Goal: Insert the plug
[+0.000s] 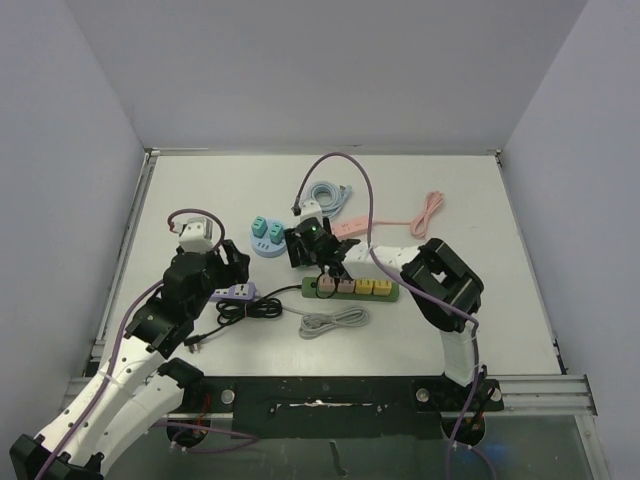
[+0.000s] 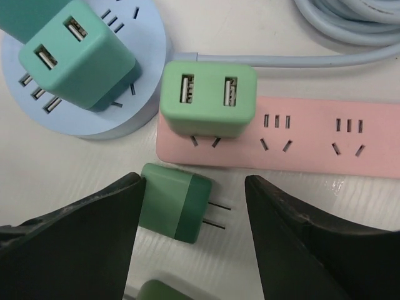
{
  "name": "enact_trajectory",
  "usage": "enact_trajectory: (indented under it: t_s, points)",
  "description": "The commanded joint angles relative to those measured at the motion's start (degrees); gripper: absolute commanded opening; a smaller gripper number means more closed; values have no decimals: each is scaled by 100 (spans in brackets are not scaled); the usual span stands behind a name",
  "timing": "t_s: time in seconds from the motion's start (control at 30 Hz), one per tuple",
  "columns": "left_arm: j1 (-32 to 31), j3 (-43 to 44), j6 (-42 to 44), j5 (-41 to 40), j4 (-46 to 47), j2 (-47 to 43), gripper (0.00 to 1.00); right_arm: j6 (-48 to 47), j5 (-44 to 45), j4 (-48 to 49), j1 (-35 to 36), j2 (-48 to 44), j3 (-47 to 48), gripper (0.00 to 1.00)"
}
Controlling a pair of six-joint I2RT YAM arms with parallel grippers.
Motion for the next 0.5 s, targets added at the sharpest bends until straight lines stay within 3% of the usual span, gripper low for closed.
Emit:
enact_trajectory:
  t_s: [0.0, 0.47]
  points:
    - [58, 50, -31, 105, 343, -1, 68, 193, -515, -1609, -296, -122, 704, 68]
    - [104, 53, -16, 157, 347, 62, 68, -179, -1071, -2879, -573, 144, 2380, 75]
